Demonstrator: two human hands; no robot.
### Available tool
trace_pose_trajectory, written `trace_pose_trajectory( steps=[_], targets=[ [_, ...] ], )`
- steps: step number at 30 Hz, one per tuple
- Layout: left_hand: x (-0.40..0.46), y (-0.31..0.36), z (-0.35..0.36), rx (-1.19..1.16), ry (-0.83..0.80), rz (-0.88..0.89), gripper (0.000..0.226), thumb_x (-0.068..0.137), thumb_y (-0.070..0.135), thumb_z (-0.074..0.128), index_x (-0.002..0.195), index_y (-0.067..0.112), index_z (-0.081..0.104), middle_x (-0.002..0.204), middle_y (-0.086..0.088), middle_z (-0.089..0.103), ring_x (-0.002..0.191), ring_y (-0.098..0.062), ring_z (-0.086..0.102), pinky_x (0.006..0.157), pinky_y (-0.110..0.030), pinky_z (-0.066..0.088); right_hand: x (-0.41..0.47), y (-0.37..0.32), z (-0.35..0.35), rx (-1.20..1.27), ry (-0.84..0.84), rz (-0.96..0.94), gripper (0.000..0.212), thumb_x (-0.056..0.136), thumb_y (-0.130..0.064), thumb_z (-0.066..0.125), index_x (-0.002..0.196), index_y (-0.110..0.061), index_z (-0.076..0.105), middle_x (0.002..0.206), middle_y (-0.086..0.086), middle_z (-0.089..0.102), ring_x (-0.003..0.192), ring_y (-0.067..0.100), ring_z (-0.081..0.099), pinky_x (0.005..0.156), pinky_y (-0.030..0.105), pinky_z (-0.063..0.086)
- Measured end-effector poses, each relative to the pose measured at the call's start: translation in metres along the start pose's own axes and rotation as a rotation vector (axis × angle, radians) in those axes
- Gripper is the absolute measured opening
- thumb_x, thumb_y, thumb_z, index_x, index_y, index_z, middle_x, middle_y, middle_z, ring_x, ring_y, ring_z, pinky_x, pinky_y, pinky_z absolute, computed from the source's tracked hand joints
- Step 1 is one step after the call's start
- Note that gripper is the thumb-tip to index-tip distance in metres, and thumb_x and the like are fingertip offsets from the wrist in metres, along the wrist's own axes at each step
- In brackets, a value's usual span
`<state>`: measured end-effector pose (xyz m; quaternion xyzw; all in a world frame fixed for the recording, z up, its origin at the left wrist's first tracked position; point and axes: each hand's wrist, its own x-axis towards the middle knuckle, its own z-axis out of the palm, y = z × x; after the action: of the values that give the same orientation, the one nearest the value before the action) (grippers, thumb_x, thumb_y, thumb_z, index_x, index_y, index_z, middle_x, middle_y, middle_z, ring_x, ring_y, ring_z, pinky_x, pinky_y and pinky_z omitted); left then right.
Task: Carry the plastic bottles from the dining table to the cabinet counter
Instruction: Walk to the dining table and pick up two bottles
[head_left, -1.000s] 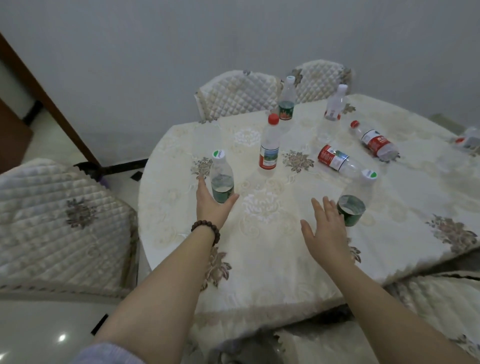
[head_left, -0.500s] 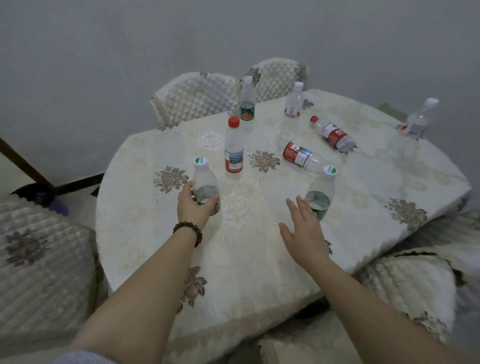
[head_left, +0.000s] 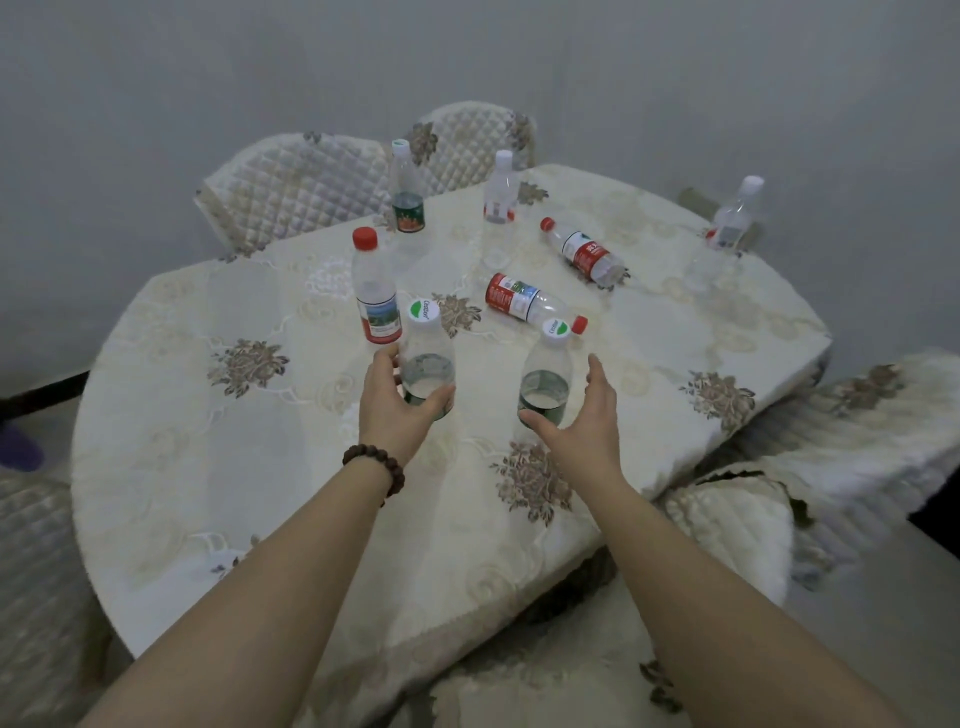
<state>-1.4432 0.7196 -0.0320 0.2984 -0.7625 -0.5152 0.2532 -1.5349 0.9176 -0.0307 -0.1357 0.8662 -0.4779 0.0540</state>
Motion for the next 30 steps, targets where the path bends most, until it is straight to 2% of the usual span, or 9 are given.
trace_pose_trajectory(
  steps=[3,5,11,16,19,22,25,28,30],
  targets=[
    [0.000,0.001,0.000,0.015,0.020,0.008,0.064,0.070,0.033,0.081,0.121,0.033,0.043,0.123,0.005,0.054,0.109,-0.011,0.055,0.086,-0.026,0.051,0.012,0.002,0.012,0.076,-0.022,0.022,0.115,0.066,-0.042,0.083,0.151,-0.029,0.006,0.156,0.002,0.017,0.144,0.021,0.021,0.114,0.043,0.029],
    [-0.002,0.002,-0.001,0.022,0.038,0.012,0.063,0.071,0.030,0.081,0.120,0.035,0.041,0.123,0.004,0.054,0.109,-0.012,0.055,0.085,-0.025,0.050,0.017,0.005,0.018,0.102,-0.026,0.032,0.113,0.067,-0.038,0.084,0.151,-0.029,0.008,0.156,0.001,0.018,0.142,0.021,0.025,0.113,0.042,0.032],
    [-0.004,-0.001,-0.013,0.026,0.079,-0.006,0.066,0.070,0.031,0.082,0.123,0.030,0.043,0.122,0.004,0.055,0.107,-0.011,0.056,0.085,-0.030,0.052,0.022,0.007,0.023,0.105,-0.014,0.071,0.087,0.078,-0.023,0.076,0.148,-0.027,0.024,0.144,0.000,0.042,0.128,0.020,0.045,0.102,0.034,0.041],
    [-0.010,0.006,-0.033,0.011,0.124,-0.019,0.064,0.071,0.028,0.081,0.123,0.025,0.044,0.119,0.006,0.057,0.103,-0.007,0.056,0.080,-0.021,0.049,0.015,-0.006,0.024,0.120,-0.037,0.035,0.082,0.078,-0.027,0.075,0.146,-0.027,0.028,0.135,-0.002,0.048,0.120,0.018,0.050,0.099,0.040,0.046],
    [-0.017,0.009,-0.050,0.019,0.162,-0.021,0.064,0.071,0.027,0.081,0.123,0.024,0.044,0.116,0.008,0.057,0.101,-0.007,0.056,0.073,-0.011,0.044,0.008,-0.020,0.029,0.158,-0.087,0.008,0.081,0.078,-0.030,0.076,0.144,-0.029,0.029,0.130,-0.005,0.049,0.115,0.018,0.053,0.094,0.043,0.051],
    [-0.027,0.010,-0.070,0.016,0.206,-0.043,0.060,0.073,0.025,0.081,0.120,0.026,0.045,0.109,0.013,0.055,0.094,0.002,0.053,0.070,-0.007,0.039,-0.001,-0.035,0.038,0.168,-0.150,-0.026,0.080,0.078,-0.031,0.076,0.144,-0.030,0.030,0.127,-0.007,0.050,0.112,0.017,0.055,0.091,0.042,0.052],
    [-0.040,0.007,-0.091,0.029,0.256,-0.051,0.055,0.073,0.025,0.080,0.113,0.033,0.043,0.104,0.017,0.054,0.090,0.008,0.051,0.069,-0.008,0.038,-0.010,-0.048,0.051,0.171,-0.194,-0.057,0.079,0.078,-0.030,0.076,0.143,-0.030,0.032,0.125,-0.008,0.051,0.110,0.018,0.056,0.090,0.042,0.053],
    [-0.054,0.001,-0.110,0.049,0.312,-0.064,0.054,0.074,0.024,0.080,0.112,0.032,0.043,0.103,0.018,0.053,0.091,-0.001,0.052,0.071,-0.011,0.040,-0.020,-0.058,0.065,0.166,-0.243,-0.097,0.079,0.077,-0.031,0.076,0.143,-0.028,0.032,0.125,-0.008,0.052,0.110,0.018,0.057,0.091,0.042,0.052],
    [-0.066,-0.003,-0.124,0.075,0.359,-0.073,0.056,0.073,0.026,0.080,0.116,0.030,0.044,0.108,0.013,0.054,0.096,-0.007,0.053,0.077,-0.019,0.045,-0.027,-0.067,0.075,0.163,-0.285,-0.128,0.079,0.077,-0.031,0.076,0.143,-0.029,0.032,0.122,-0.009,0.052,0.110,0.018,0.057,0.091,0.041,0.052]
  ],
)
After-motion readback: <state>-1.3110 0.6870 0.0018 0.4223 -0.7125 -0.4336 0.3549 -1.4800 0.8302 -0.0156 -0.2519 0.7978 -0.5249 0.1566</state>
